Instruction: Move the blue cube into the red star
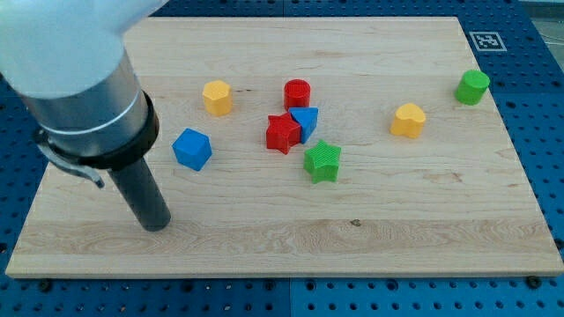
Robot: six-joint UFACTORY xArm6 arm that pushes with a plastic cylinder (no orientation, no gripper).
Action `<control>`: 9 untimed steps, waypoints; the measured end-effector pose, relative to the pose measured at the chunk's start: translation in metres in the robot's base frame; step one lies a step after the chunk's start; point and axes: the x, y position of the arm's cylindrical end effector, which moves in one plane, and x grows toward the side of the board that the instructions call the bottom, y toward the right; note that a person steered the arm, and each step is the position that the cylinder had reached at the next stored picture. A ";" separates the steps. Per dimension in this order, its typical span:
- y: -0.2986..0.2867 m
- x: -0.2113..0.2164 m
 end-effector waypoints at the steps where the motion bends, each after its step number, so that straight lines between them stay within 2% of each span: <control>1: -0.012 -0.024; 2: -0.023 -0.050; 4: -0.002 -0.119; 6: 0.030 -0.118; 9: -0.023 -0.120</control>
